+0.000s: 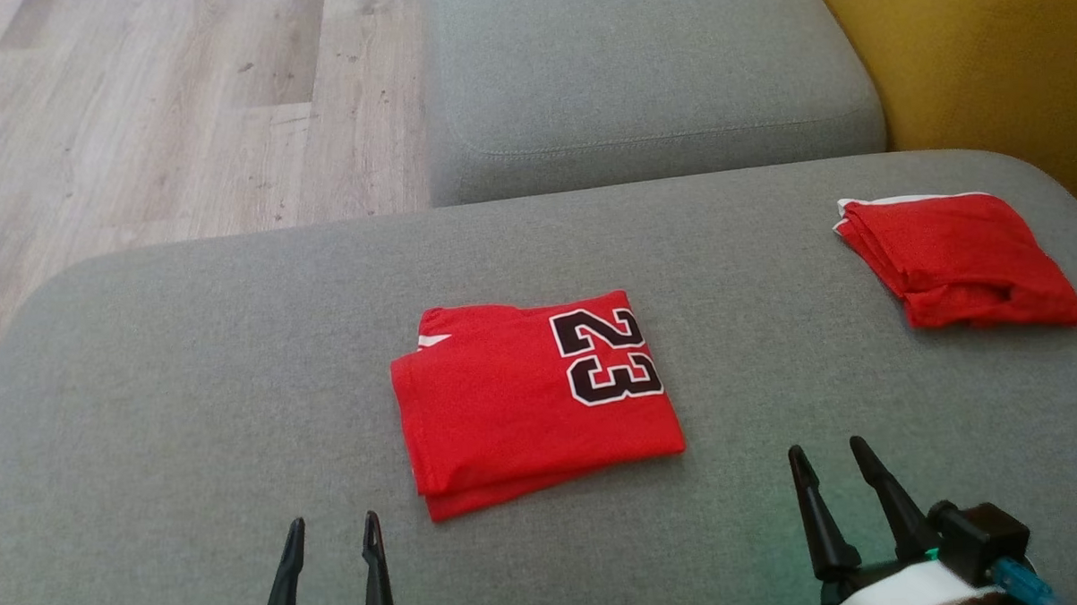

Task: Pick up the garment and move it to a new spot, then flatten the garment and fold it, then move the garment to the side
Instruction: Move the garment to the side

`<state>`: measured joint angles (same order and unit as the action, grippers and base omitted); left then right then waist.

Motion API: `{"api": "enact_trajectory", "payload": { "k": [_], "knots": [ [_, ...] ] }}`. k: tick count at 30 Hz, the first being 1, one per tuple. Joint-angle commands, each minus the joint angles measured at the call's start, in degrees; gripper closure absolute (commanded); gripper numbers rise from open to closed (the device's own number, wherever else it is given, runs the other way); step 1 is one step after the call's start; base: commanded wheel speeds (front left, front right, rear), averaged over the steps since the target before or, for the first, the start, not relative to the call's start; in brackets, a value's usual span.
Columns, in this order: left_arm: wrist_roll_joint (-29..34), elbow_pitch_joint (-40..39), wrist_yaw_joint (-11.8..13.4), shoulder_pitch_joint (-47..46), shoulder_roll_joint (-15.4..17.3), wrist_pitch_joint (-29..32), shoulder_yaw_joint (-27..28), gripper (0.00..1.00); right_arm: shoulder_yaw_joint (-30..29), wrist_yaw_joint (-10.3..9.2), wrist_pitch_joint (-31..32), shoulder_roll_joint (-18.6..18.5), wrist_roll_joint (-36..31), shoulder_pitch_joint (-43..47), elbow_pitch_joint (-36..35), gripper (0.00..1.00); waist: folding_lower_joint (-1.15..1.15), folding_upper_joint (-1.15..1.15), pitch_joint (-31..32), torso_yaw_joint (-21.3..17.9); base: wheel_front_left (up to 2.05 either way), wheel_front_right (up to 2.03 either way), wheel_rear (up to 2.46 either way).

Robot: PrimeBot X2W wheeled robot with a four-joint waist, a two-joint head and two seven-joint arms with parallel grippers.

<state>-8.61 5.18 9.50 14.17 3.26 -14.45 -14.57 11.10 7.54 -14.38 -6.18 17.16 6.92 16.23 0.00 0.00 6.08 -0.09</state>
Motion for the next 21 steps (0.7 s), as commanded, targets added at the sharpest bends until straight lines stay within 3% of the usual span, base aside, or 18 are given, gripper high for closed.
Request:
{"api": "enact_trajectory", "payload": {
  "k": [1,21],
  "knots": [
    [-0.6,-1.6,0.0,-1.9,-0.4,-0.5,2.3,0.00,1.5,-0.05,-0.6,-0.4,0.2,-1.4,-1.6,0.00,0.00,0.00,-0.1,0.0,0.00,0.00,0.00],
    [-0.9,-1.4,-0.5,-2.3,-0.4,-0.5,2.5,0.00,1.6,-0.05,-0.6,-0.9,1.1,-1.8,-1.3,0.00,0.00,0.00,-1.2,0.3,0.00,0.00,0.00]
  ]
}}
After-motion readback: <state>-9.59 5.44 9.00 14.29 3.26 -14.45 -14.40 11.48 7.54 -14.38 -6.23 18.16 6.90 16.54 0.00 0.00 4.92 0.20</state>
